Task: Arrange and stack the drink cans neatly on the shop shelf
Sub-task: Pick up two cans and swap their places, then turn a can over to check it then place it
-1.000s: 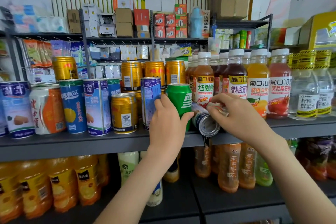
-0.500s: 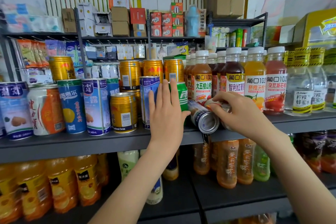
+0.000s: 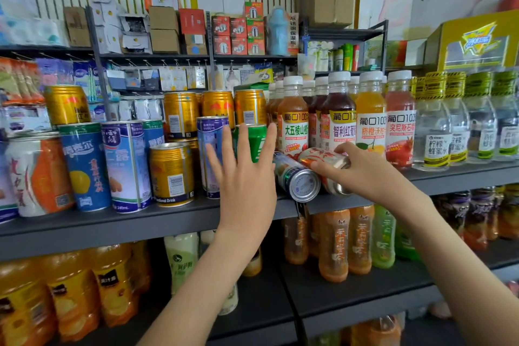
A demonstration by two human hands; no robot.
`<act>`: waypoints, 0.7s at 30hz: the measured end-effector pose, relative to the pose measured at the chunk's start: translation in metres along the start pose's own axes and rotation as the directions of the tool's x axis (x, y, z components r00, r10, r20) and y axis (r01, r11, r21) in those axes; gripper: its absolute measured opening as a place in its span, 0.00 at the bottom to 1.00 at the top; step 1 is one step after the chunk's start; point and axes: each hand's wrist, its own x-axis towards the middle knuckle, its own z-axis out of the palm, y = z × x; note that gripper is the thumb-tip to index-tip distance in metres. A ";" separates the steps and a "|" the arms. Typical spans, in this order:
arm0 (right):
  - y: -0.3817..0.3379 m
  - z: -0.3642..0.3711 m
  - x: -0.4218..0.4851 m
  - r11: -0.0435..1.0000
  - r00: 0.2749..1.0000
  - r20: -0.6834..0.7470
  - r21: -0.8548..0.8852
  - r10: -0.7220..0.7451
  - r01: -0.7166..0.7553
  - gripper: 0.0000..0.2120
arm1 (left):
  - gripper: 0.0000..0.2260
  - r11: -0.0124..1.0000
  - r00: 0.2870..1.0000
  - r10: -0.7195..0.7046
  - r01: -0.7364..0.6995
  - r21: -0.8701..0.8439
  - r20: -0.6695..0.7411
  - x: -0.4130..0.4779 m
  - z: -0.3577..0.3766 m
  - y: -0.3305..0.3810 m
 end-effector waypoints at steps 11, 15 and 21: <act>0.015 -0.005 -0.008 0.780 0.986 0.022 0.609 0.164 -0.143 0.14 | 0.24 0.848 0.962 0.110 0.041 -0.529 0.250 -0.020 -0.006 0.023; 0.021 -0.008 -0.013 0.283 0.959 0.216 0.923 0.182 -0.262 0.14 | 0.30 0.864 0.951 0.122 0.038 -0.502 0.283 -0.018 -0.003 0.029; 0.018 -0.004 -0.020 -0.125 0.957 0.274 0.950 -0.095 -0.285 0.34 | 0.33 0.945 0.961 0.102 -0.014 -0.327 0.256 -0.022 0.010 0.037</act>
